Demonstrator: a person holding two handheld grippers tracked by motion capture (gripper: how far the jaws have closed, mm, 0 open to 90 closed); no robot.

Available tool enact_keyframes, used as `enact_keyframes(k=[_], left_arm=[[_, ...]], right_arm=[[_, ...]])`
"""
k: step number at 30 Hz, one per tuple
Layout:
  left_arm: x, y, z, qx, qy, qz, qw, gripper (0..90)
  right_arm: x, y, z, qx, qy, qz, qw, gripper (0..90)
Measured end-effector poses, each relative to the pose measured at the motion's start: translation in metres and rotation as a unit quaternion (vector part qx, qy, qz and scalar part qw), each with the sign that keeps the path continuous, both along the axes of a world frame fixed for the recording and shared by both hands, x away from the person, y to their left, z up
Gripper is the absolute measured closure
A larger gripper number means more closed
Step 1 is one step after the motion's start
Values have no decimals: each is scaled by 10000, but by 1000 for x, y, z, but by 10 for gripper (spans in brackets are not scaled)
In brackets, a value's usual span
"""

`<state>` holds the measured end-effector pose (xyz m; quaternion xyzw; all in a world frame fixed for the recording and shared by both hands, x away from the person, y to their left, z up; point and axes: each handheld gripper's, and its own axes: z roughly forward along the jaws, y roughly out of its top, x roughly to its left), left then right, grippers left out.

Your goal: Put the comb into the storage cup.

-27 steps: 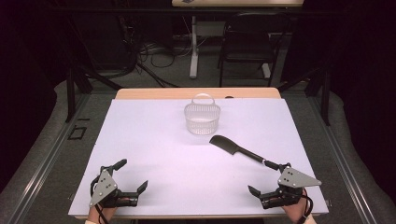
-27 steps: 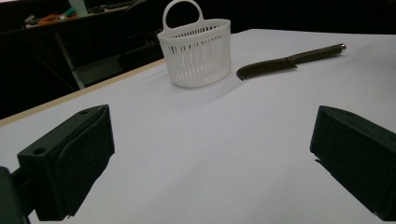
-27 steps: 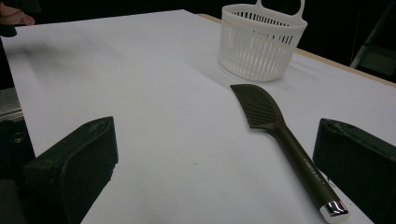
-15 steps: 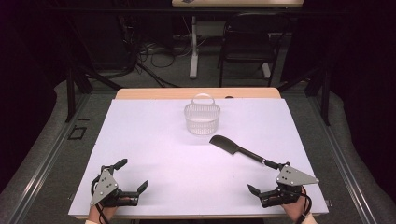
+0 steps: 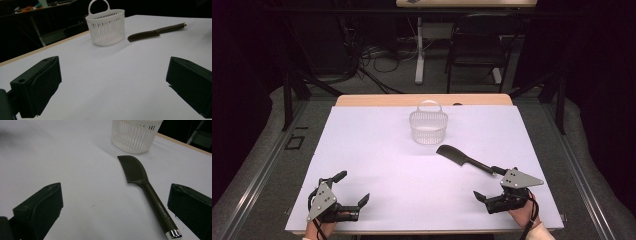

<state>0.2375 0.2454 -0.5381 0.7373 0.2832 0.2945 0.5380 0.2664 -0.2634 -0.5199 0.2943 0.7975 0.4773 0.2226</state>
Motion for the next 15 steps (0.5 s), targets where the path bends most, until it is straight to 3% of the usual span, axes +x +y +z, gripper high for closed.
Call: enact_keyframes(k=[15], left_arm=[[-1, 1, 0, -45, -12, 2, 10000, 0]], right_arm=[[21, 8, 4, -318, 177, 55, 9993, 0]])
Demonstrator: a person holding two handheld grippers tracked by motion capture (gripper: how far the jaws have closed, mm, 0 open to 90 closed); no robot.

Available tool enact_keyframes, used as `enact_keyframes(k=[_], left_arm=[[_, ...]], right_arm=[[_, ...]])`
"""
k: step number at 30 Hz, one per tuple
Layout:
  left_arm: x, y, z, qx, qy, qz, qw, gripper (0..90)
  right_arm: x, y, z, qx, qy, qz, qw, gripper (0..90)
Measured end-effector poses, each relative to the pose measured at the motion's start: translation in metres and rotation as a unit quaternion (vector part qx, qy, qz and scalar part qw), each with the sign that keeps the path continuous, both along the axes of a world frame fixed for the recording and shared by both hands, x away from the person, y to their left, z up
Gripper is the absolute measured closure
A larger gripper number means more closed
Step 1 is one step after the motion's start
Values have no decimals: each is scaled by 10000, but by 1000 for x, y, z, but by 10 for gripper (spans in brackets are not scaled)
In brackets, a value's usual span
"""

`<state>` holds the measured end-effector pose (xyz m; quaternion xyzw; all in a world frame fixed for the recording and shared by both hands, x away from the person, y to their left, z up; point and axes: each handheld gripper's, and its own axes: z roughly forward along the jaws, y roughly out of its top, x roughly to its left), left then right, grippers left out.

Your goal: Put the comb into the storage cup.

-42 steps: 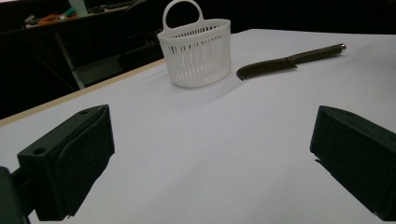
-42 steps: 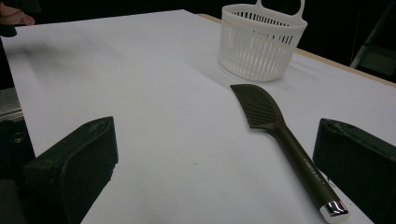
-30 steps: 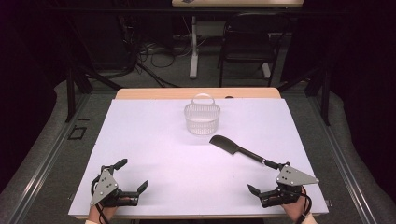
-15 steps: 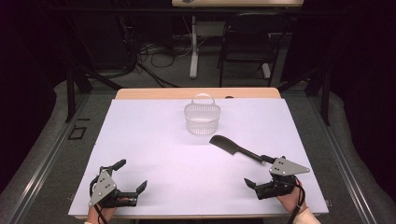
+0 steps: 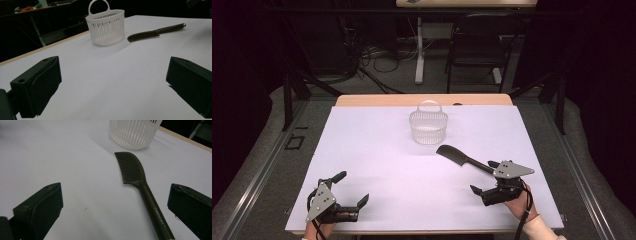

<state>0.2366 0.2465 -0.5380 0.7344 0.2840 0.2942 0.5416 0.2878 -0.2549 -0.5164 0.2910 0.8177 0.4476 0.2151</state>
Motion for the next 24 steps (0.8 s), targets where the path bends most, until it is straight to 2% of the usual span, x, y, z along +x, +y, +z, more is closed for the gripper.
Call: enact_keyframes(k=[6, 14, 20, 24], left_arm=[[0, -1, 0, 23, -18, 40, 10000, 0], [3, -2, -1, 27, 42, 33, 10000, 0], [2, -3, 0, 61, 11, 5, 10000, 0], [0, -2, 0, 60, -15, 28, 10000, 0]], right_arm=[[6, 1, 3, -102, 66, 25, 9999, 0], [16, -2, 6, -97, 241, -75, 9996, 0], [24, -2, 11, -228, 292, -92, 9993, 0], [32, 0, 16, -482, 368, -190, 9980, 0]])
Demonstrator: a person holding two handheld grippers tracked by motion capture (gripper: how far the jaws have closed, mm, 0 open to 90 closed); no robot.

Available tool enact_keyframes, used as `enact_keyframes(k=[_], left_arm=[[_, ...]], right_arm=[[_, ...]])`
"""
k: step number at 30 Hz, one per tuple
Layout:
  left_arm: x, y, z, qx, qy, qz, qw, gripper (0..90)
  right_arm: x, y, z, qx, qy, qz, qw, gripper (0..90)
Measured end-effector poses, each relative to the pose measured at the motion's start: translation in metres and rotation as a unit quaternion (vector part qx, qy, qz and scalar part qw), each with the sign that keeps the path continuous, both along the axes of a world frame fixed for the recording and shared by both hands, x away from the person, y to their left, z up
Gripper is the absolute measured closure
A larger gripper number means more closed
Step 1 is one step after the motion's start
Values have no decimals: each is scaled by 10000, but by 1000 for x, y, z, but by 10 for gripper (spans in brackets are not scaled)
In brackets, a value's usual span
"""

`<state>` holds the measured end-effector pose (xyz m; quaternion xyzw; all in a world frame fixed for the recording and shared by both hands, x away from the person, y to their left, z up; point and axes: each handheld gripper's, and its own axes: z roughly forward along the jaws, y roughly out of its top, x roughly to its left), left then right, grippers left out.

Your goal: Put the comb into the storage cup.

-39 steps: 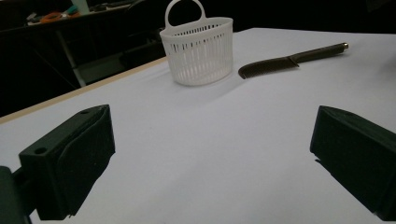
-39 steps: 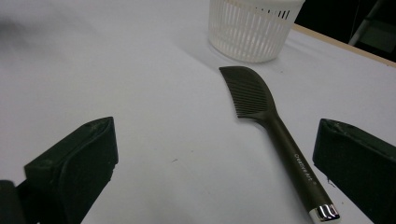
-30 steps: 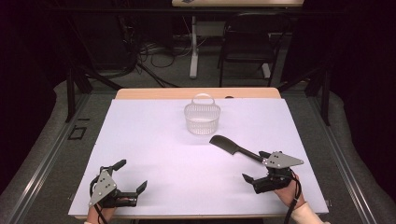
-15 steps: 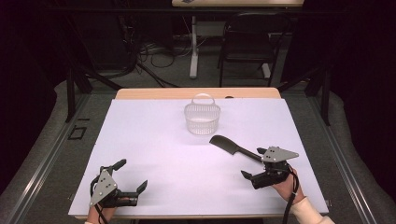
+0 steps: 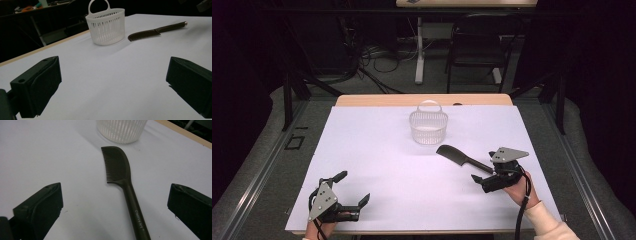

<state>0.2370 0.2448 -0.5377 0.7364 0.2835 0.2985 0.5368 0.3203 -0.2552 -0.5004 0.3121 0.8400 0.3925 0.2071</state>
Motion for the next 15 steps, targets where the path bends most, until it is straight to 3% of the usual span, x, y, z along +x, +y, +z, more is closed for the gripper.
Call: enact_keyframes(k=[15], left_arm=[[-1, 1, -1, -6, 41, 39, 10000, 0]], right_arm=[[25, 7, 5, -402, 262, 243, 9986, 0]])
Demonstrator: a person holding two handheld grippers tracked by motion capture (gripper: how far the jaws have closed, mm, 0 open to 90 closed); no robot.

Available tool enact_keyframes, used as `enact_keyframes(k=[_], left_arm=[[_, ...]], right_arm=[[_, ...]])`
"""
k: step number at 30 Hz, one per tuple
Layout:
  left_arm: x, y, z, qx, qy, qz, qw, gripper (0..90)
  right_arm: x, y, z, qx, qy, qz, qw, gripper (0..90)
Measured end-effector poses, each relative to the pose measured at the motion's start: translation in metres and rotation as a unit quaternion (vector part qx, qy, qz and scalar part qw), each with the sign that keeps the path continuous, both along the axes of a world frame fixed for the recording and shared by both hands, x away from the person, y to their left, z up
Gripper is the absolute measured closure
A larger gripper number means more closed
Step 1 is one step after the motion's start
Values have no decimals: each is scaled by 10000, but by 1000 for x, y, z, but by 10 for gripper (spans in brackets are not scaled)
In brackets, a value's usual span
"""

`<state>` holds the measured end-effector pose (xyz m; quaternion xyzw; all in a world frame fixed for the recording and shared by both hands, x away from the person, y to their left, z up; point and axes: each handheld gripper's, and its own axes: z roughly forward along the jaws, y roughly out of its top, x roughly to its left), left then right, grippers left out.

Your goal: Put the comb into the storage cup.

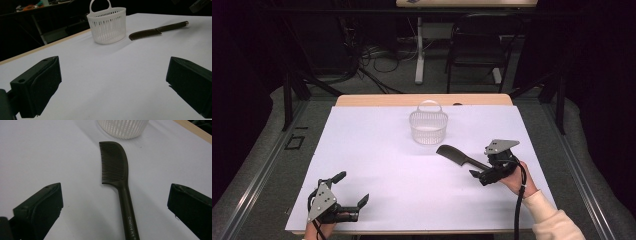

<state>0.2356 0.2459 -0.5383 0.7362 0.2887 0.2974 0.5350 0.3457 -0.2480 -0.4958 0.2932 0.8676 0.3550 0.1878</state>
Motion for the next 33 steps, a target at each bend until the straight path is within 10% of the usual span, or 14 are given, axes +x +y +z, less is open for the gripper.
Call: enact_keyframes(k=[20, 33], left_arm=[[1, 0, -1, 29, 51, 62, 10000, 0], [1, -1, -1, 39, 53, 10, 10000, 0]], right_arm=[[40, 13, 10, -555, 361, 316, 9973, 5], [60, 27, -4, -1298, 1021, 613, 9844, 157]])
